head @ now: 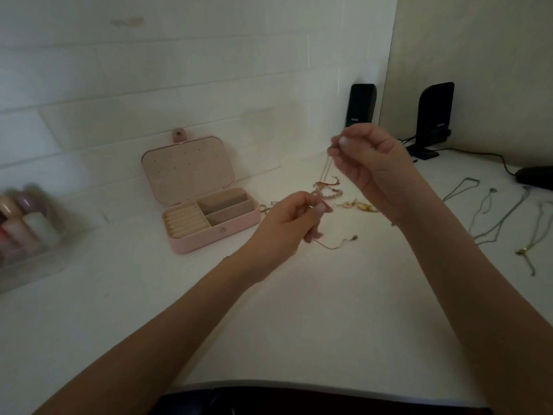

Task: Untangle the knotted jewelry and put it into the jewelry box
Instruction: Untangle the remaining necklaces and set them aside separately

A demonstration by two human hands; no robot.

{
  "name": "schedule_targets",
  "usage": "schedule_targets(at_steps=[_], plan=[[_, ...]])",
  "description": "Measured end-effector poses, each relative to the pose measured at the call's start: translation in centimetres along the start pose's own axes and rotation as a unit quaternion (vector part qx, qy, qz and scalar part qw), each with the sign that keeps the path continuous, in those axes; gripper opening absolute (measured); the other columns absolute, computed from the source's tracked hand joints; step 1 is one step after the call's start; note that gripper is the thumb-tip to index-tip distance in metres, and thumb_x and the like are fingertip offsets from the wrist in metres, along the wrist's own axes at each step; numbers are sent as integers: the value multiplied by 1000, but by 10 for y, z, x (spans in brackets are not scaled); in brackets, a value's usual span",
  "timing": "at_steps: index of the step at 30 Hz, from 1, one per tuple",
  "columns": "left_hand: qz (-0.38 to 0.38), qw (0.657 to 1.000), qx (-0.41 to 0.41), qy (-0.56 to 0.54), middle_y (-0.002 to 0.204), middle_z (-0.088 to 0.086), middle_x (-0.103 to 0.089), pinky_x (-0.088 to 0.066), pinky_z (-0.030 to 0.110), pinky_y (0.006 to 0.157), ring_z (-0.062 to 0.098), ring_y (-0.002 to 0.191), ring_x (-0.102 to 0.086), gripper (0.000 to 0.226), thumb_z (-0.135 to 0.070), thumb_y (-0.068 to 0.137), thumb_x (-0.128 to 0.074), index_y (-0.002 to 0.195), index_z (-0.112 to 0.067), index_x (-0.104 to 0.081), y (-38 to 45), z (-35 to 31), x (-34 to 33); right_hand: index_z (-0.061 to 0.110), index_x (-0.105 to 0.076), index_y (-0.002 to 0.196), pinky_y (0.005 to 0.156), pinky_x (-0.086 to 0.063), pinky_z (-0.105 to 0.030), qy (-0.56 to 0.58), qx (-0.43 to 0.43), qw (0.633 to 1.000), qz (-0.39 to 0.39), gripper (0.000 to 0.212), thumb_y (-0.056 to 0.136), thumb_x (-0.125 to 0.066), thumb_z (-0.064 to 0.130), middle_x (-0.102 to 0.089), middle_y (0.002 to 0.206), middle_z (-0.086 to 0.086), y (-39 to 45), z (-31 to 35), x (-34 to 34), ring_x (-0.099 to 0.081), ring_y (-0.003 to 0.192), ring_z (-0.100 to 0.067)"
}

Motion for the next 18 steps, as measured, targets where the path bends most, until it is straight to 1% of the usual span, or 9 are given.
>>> schedule_targets(at_steps=[2,4,6,8,10,12,14,16,18], plan=[[0,1000,21,-3,64,0,-43,-55,20,64,5,53,-42,21,-12,101,-43,99,-11,-64,-2,3,-3,7,-59,89,75,-54,-20,-30,7,998,-53,12,87,-58,-5,-66,83,-6,2,6,22,-67,74,-12],[3,998,62,-17,67,0,-47,-55,23,61,4,53,-43,25,-11,101,-42,107,-11,-66,-8,8,-5,7,-59,90,78,-54,-21,-73,0,993,-88,12,88,-58,-5,-64,85,-6,1,7,41,-66,75,-11],[-1,995,100,-14,70,1,-53,-50,21,52,5,52,-47,25,-11,101,-43,111,-12,-66,-16,13,-5,7,-59,90,81,-55,-22,-78,-6,990,-119,12,89,-57,-5,-63,87,-6,0,7,56,-66,77,-11],[-7,992,129,7,71,2,-56,-45,23,48,6,49,-49,25,-12,101,-45,109,-14,-68,-26,16,-5,6,-60,91,83,-55,-22,-89,-7,984,-154,11,89,-57,-4,-63,89,-5,-2,7,69,-66,81,-12],[-19,990,138,16,67,-1,-61,-44,21,47,5,46,-49,23,-11,99,-48,107,-12,-70,-33,18,-4,3,-62,99,83,-56,-23,-152,-24,971,-180,12,89,-58,-3,-64,94,-8,-5,5,82,-66,89,-16],[-36,989,138,42,63,-9,-66,-44,18,44,2,43,-49,18,-11,96,-54,104,-12,-70,-39,18,-1,1,-63,103,82,-57,-23,-248,-50,948,-192,15,89,-60,-3,-65,99,-13,-10,-1,93,-66,92,-20],[-52,986,134,83,69,-8,-70,-45,20,42,2,43,-52,14,-12,94,-59,100,-16,-71,-44,19,3,5,-65,97,81,-57,-25,-330,-65,920,-201,13,87,-61,-3,-67,97,-16,-15,-6,100,-67,86,-20],[-58,983,127,122,75,-3,-72,-47,19,45,3,46,-56,11,-12,91,-62,96,-15,-72,-48,20,6,10,-67,91,81,-57,-28,-404,-60,887,-215,14,86,-63,-2,-70,90,-14,-19,-7,105,-67,79,-19],[-56,979,115,161,74,-3,-71,-44,13,48,2,47,-59,10,-10,89,-63,90,-16,-72,-54,19,8,12,-68,91,75,-56,-26,-468,-46,854,-224,13,85,-64,1,-70,85,-8,-23,-6,107,-67,77,-18]])
Point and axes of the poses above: each hand's wrist, its own y-axis towards the middle knuckle, its own x-axis out of the back of the hand, z = x × y, the point moved 5 cm from there along y, towards the middle knuckle
